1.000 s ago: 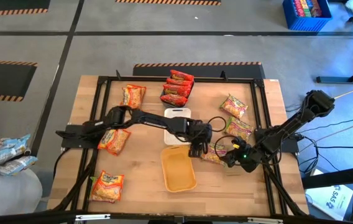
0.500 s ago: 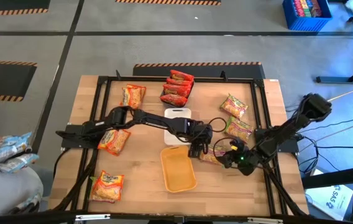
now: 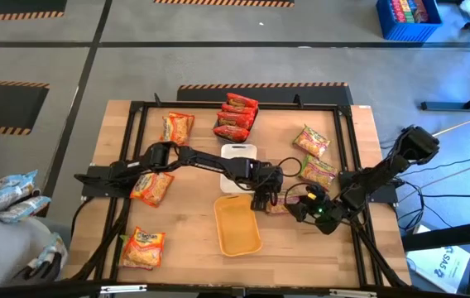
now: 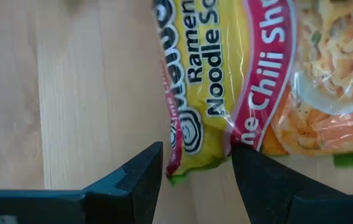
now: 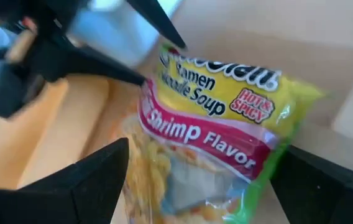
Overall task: Sort Maruchan noodles
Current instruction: Put the green noodle pack into the white bin
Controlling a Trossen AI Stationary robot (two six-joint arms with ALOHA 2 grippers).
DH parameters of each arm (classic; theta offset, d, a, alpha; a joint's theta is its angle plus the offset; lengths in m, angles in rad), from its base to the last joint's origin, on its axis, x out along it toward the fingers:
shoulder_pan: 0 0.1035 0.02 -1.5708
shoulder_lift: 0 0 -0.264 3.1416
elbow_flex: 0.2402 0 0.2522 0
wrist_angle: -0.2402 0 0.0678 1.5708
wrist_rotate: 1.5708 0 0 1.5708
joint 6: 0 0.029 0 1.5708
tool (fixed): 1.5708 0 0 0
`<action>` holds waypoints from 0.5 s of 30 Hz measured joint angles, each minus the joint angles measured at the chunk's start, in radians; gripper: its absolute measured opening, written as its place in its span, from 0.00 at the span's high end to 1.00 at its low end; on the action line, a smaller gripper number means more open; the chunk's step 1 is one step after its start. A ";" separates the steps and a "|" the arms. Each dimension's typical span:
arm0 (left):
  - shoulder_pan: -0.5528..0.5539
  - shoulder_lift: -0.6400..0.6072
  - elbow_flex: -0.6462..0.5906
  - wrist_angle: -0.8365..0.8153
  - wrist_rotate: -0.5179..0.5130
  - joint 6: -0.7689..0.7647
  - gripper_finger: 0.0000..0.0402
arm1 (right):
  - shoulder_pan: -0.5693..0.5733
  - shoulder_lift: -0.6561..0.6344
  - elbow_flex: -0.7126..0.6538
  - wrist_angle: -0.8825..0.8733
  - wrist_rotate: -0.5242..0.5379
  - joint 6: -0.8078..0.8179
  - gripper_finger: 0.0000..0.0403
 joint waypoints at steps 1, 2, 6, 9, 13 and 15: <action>0.000 0.001 0.000 0.014 -0.001 -0.001 0.53 | 0.000 -0.001 0.001 0.012 0.016 -0.001 0.15; 0.000 0.001 0.000 0.017 -0.001 -0.001 0.53 | 0.000 -0.002 0.002 0.019 0.027 -0.004 0.15; -0.002 0.001 0.000 0.019 -0.011 -0.003 0.53 | 0.000 -0.002 0.002 0.057 0.044 -0.047 0.15; -0.004 0.001 0.000 0.024 -0.033 -0.003 0.53 | 0.000 -0.002 0.002 0.054 0.050 -0.052 0.15; -0.005 0.001 0.000 0.023 -0.043 -0.004 0.53 | -0.008 -0.002 0.002 0.054 0.041 -0.051 0.16; -0.005 0.000 0.000 0.023 -0.044 -0.004 0.53 | -0.023 -0.002 0.002 0.053 0.027 -0.054 0.20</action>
